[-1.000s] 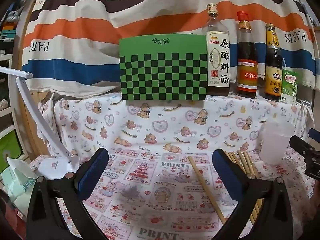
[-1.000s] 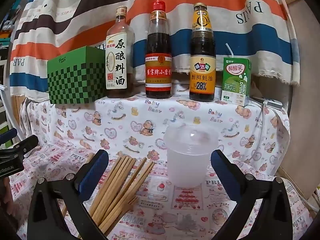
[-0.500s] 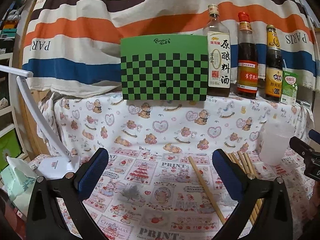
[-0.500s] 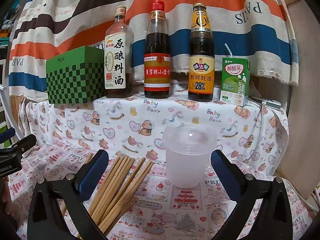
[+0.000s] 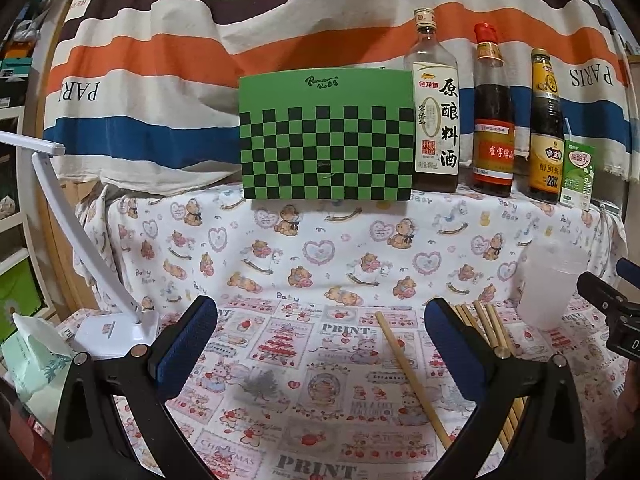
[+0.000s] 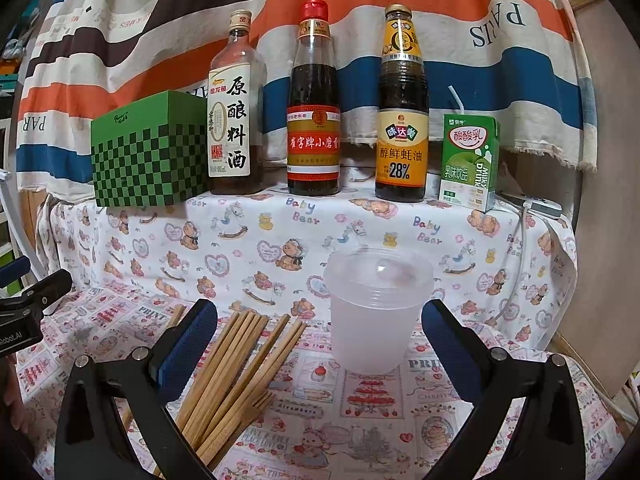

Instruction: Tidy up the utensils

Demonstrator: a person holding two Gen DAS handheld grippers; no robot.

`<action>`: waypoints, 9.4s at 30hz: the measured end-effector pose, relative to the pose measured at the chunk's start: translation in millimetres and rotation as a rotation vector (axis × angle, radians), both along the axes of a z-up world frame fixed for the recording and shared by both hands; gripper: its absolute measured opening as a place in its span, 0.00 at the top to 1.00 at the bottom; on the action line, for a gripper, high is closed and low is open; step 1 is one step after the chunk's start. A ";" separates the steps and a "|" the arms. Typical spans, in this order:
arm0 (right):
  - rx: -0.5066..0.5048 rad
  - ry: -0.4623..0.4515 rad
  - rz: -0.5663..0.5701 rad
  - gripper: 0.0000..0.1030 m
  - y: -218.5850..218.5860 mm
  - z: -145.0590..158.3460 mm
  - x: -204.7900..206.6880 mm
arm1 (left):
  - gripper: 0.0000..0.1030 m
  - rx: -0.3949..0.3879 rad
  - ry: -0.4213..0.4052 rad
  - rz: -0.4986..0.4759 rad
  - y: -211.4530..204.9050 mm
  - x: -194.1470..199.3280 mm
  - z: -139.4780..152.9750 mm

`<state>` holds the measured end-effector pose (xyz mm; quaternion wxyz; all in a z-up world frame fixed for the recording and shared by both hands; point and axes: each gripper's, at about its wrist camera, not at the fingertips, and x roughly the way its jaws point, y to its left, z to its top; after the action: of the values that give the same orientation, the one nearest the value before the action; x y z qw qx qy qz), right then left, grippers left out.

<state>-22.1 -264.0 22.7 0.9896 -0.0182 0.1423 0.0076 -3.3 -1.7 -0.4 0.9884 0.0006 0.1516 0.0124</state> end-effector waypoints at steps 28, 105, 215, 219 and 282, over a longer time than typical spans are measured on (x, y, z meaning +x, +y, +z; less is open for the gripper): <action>0.000 0.000 -0.002 0.00 -0.4 -0.7 0.4 | 0.00 0.001 0.000 -0.010 -0.9 0.2 -1.0; -0.041 0.058 -0.060 0.00 -2.6 -3.3 3.0 | 0.00 -0.002 -0.010 -0.077 -3.1 -3.9 3.9; 0.124 0.822 0.158 0.91 91.9 -58.4 197.5 | 0.94 -0.215 0.085 -0.015 30.9 85.8 169.5; 0.017 0.853 0.130 0.91 106.4 -63.7 209.8 | 0.94 -0.202 0.111 -0.019 25.9 91.7 164.3; 0.476 0.321 -0.016 0.92 -157.8 126.5 143.0 | 0.94 -0.189 0.211 -0.315 -212.8 129.6 135.2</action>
<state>120.9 -421.8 149.1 0.9309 0.2173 0.2913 0.0357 126.3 -214.5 134.8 0.9525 -0.0670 0.2525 -0.1565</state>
